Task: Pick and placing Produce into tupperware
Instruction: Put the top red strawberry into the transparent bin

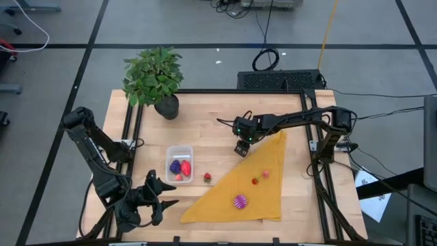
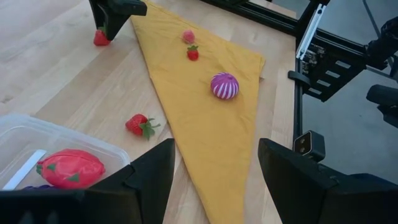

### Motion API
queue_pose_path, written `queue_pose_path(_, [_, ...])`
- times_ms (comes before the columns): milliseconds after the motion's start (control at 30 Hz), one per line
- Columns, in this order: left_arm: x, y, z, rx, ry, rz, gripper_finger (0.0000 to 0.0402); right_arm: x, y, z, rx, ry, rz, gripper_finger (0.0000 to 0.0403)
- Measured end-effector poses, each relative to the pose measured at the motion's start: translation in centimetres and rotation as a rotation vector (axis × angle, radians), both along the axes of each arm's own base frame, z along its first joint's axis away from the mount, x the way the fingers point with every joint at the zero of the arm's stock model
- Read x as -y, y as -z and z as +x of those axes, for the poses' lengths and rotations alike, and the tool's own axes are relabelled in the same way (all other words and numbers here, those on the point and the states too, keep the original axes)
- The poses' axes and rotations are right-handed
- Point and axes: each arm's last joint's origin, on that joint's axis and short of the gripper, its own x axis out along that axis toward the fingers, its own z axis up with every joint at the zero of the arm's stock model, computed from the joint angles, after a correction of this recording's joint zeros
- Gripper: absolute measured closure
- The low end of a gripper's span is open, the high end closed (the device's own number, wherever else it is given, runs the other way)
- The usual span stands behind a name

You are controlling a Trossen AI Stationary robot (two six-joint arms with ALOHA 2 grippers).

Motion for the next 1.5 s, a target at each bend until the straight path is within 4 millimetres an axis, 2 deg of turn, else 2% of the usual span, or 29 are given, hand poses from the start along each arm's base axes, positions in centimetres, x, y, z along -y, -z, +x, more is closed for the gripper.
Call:
queue_pose_path(300, [0.0, 0.0, 0.0, 0.0, 0.0, 0.0, 0.0167, 0.0, 0.0, 0.0, 0.0, 0.0, 0.0, 0.0273])
queue_pose_path(500, [0.0, 0.0, 0.0, 0.0, 0.0, 0.0, 0.0167, 0.01, -0.04, 0.03, 0.002, -0.001, -0.001, 0.0289])
queue_pose_path(1500, [0.02, 0.0, 0.0, 0.001, 0.0, -0.001, 0.0167, -0.16, -0.48, 0.08, 0.023, -0.041, 0.041, 0.0293])
